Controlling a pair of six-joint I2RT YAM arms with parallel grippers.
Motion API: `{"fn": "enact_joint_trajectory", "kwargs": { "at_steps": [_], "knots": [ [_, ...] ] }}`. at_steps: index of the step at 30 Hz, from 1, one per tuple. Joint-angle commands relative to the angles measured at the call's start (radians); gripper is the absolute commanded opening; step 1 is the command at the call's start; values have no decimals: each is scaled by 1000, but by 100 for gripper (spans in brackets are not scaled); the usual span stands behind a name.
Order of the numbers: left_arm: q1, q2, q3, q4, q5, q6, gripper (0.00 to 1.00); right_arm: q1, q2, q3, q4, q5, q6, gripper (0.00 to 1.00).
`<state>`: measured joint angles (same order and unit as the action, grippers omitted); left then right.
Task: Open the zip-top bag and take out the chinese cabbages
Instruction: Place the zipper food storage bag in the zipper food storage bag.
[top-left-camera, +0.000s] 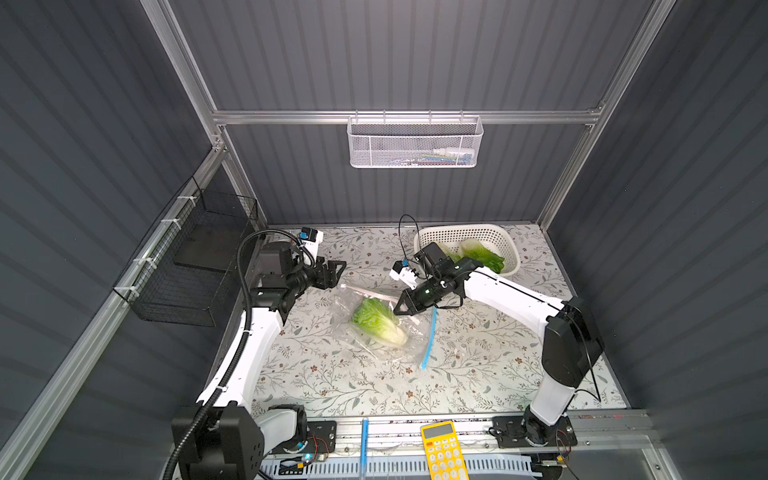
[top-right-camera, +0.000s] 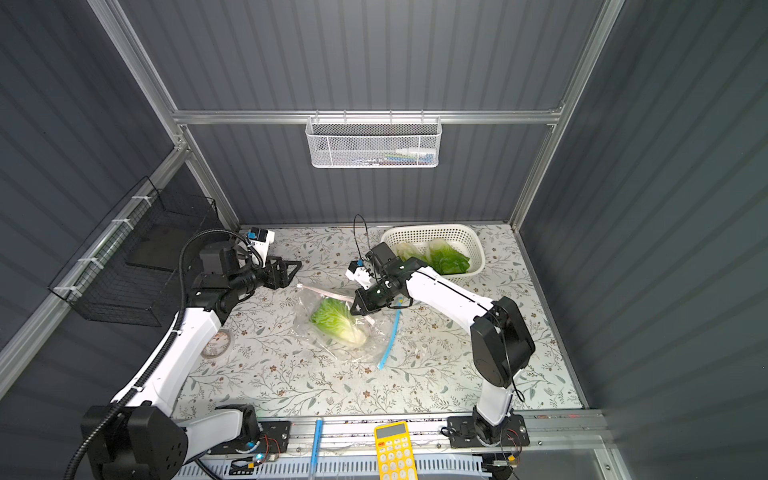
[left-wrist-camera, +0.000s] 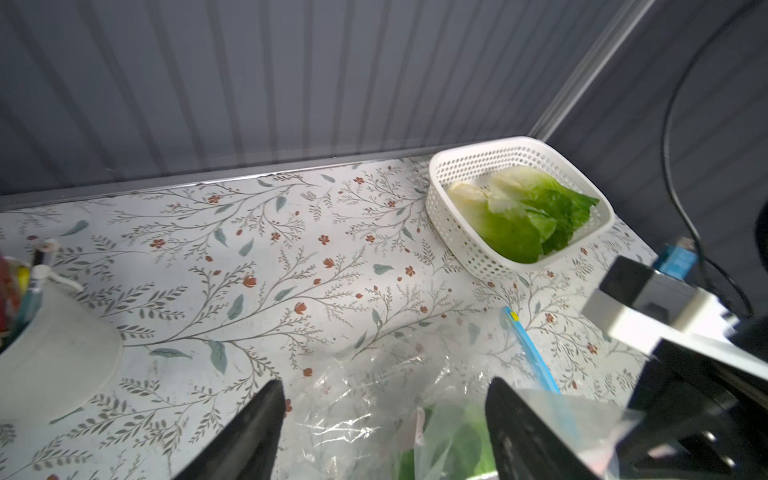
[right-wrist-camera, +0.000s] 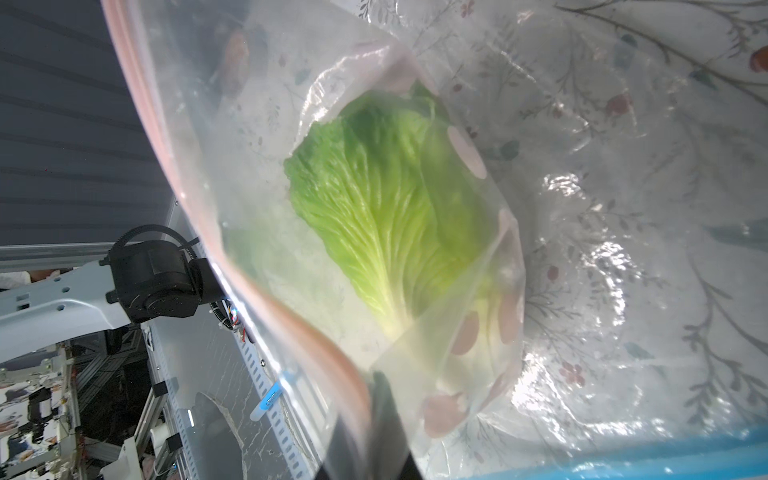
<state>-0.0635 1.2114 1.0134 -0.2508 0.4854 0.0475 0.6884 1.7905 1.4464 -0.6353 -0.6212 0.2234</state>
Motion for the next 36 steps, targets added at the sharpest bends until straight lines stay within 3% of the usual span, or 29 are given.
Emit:
{"fn": "enact_joint_trajectory", "kwargs": {
  "at_steps": [1, 10, 18, 36],
  "knots": [
    [8, 20, 34, -104, 68, 126, 77, -12, 23, -1, 0, -49, -17, 0],
    [8, 7, 24, -191, 71, 265, 73, -24, 76, 51, -56, -92, -55, 0],
    [7, 2, 7, -192, 157, 289, 83, -30, 78, 72, -83, -92, -70, 0],
    [-44, 34, -18, -218, 170, 326, 80, -50, 92, 127, -131, -117, -95, 0]
  ]
}}
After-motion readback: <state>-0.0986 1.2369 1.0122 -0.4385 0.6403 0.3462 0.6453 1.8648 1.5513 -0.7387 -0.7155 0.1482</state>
